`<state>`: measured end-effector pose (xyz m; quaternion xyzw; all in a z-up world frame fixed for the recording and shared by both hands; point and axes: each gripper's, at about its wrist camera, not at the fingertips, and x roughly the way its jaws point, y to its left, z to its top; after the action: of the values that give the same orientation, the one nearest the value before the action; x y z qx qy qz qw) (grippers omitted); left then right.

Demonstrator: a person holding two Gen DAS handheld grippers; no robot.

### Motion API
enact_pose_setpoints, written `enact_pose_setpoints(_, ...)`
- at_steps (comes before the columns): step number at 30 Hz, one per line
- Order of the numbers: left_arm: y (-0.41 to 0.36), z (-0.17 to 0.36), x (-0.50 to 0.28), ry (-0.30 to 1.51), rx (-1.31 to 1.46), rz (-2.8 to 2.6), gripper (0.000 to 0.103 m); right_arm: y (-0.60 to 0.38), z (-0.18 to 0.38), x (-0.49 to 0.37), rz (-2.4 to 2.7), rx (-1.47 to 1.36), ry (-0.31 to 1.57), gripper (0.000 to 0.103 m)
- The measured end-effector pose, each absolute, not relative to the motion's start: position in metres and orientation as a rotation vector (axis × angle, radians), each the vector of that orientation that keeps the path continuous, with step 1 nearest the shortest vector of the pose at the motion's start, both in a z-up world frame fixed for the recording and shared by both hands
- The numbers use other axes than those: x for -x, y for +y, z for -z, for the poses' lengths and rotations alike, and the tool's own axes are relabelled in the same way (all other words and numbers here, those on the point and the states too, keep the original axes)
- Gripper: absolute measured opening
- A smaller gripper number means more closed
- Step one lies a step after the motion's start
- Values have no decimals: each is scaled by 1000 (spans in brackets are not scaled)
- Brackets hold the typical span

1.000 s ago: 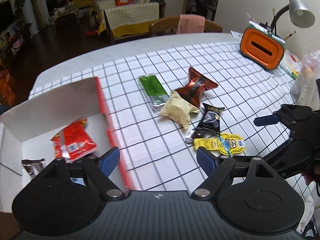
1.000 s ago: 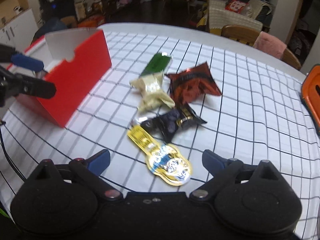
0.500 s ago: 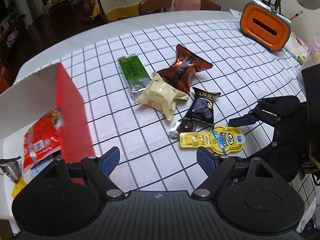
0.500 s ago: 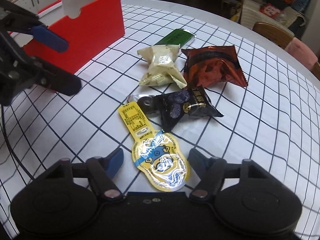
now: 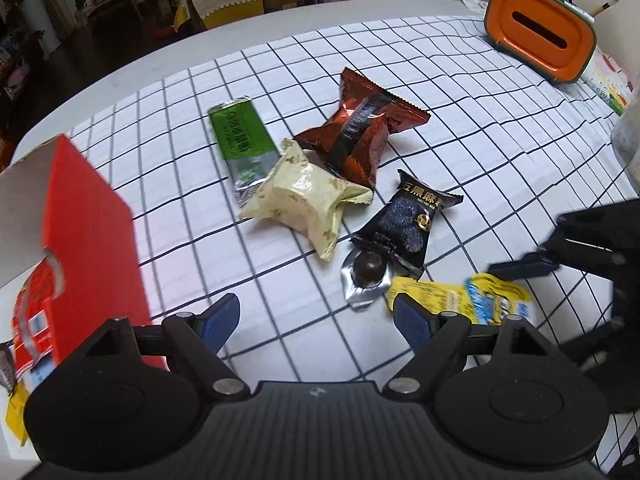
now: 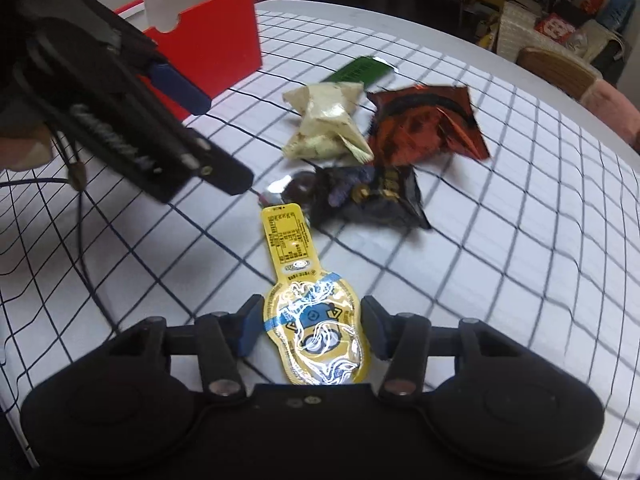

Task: Organize snacks
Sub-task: 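Grasp the silver-foil chocolate with the left tool while the right tool grasps the yellow minion pack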

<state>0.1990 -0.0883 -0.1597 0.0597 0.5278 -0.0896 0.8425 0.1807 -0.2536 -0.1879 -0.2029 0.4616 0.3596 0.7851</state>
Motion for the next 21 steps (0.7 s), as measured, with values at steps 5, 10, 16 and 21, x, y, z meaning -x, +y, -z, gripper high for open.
enact_pose_setpoints(5, -100, 175, -210, 1128, -132, 205, 84, -279, 184, -175, -739, 359, 1024, 52)
enact_pose_setpoints(10, -113, 189, -215, 1131, -182, 208, 82, -297, 179, -168, -706, 282, 1037, 52)
enact_pose_setpoints(16, -119, 191, -220, 1121, -179, 219, 67, -303, 173, -163, -696, 238, 1026, 52)
enact_pose_setpoints(21, -121, 189, -220, 1116, -155, 251, 45, -303, 172, -163, -689, 223, 1019, 52)
